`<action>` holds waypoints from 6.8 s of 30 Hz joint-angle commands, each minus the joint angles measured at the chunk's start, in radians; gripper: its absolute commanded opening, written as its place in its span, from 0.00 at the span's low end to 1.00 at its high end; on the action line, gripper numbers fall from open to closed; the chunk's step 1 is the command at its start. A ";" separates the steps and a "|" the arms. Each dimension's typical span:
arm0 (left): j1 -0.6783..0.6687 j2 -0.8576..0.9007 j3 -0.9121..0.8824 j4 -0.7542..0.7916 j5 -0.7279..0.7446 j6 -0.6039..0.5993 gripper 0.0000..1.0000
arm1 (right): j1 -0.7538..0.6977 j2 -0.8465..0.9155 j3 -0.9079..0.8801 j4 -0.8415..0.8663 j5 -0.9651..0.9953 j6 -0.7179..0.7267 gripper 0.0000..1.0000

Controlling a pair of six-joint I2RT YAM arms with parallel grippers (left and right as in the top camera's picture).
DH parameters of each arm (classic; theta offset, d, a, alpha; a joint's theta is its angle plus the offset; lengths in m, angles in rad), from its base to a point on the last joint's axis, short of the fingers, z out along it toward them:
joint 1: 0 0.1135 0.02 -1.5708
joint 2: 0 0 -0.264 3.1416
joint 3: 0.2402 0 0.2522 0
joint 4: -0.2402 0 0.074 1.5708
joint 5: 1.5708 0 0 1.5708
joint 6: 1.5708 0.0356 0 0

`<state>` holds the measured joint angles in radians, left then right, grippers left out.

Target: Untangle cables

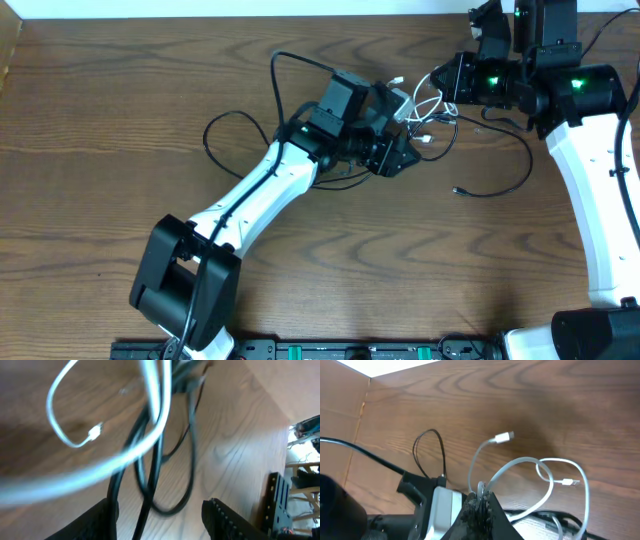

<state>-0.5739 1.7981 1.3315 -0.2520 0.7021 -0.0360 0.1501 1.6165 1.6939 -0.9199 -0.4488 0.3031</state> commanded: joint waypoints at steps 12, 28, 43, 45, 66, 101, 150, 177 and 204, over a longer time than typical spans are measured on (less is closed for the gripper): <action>-0.013 0.048 0.002 0.089 0.038 -0.011 0.59 | 0.006 0.002 0.005 -0.007 0.001 -0.016 0.01; 0.058 0.089 0.003 -0.004 -0.165 -0.048 0.07 | -0.081 0.002 0.005 -0.058 0.237 0.048 0.01; 0.170 -0.183 0.003 -0.151 -0.089 -0.037 0.07 | -0.161 0.009 0.005 -0.085 0.019 -0.171 0.12; 0.170 -0.215 0.003 -0.152 -0.090 -0.036 0.07 | -0.127 0.009 0.005 -0.085 0.018 -0.171 0.24; 0.170 -0.257 0.003 -0.159 -0.225 -0.048 0.07 | 0.146 0.172 0.005 -0.020 0.038 0.183 0.60; 0.329 -0.257 0.003 -0.304 -0.561 -0.037 0.07 | -0.085 0.231 0.005 -0.198 0.375 0.055 0.01; 0.555 -0.257 0.003 -0.402 -0.423 -0.037 0.07 | -0.645 0.162 0.369 -0.172 0.529 -0.021 0.01; 0.463 -0.257 0.003 -0.391 -0.396 -0.048 0.07 | -0.906 0.407 0.366 0.029 0.438 -0.117 0.04; 0.422 -0.257 0.003 -0.386 -0.351 -0.049 0.07 | -0.789 0.345 0.367 -0.123 -0.082 -0.224 0.85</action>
<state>-0.1272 1.5536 1.3315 -0.6464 0.2939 -0.0788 -0.6956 1.9919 2.0518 -1.0225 -0.4259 0.1173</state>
